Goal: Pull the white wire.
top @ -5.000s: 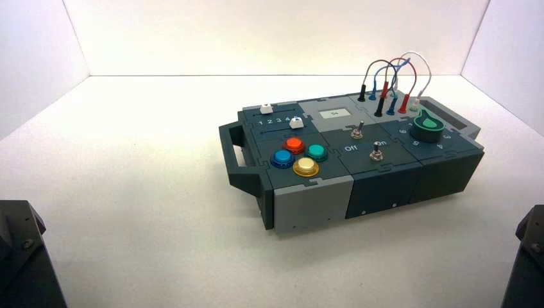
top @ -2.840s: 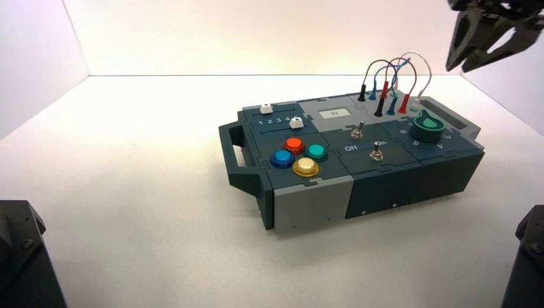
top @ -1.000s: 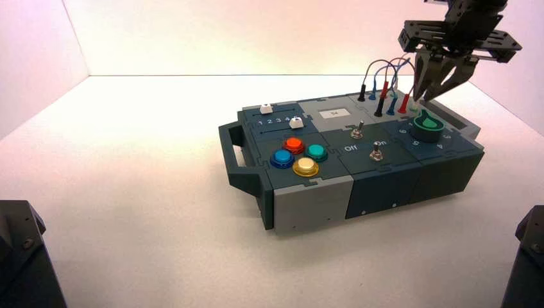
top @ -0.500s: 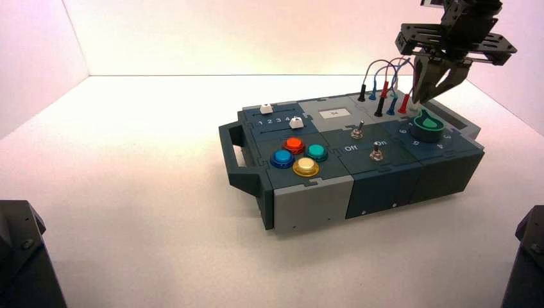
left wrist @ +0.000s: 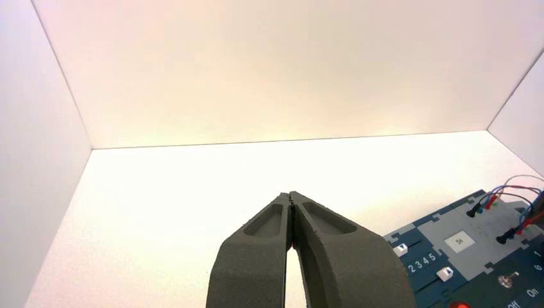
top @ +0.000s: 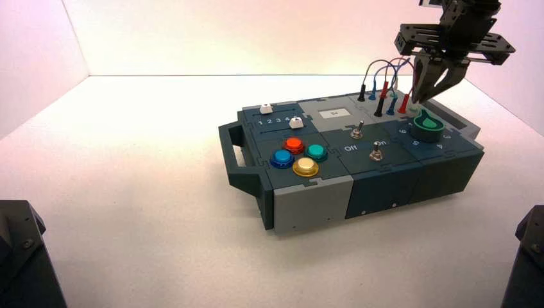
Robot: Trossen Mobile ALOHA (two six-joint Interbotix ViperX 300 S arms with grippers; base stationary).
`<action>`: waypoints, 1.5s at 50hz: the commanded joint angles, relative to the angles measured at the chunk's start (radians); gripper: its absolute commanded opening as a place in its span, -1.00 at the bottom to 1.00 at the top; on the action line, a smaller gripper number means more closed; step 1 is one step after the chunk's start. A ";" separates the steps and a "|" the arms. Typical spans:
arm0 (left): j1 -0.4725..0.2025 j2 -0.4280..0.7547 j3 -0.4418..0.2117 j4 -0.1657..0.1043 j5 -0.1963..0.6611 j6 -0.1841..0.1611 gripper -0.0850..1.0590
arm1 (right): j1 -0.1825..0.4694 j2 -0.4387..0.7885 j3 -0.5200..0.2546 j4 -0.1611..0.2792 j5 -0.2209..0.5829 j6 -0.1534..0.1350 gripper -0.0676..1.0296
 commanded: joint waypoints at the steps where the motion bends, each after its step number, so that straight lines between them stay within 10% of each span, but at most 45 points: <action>1: 0.005 0.017 -0.012 -0.002 -0.011 0.002 -0.91 | -0.003 -0.043 -0.026 -0.003 -0.002 -0.002 -0.91; 48: 0.005 0.021 -0.012 -0.002 -0.012 0.002 -0.90 | 0.000 -0.115 -0.034 -0.035 0.012 -0.018 -0.91; 58: 0.005 0.031 -0.012 0.000 -0.012 0.002 -0.91 | 0.025 -0.124 -0.038 -0.028 0.012 -0.028 -0.50; 75: 0.005 0.046 -0.012 0.000 -0.015 0.003 -0.91 | 0.067 -0.133 -0.028 -0.014 0.012 -0.028 -0.50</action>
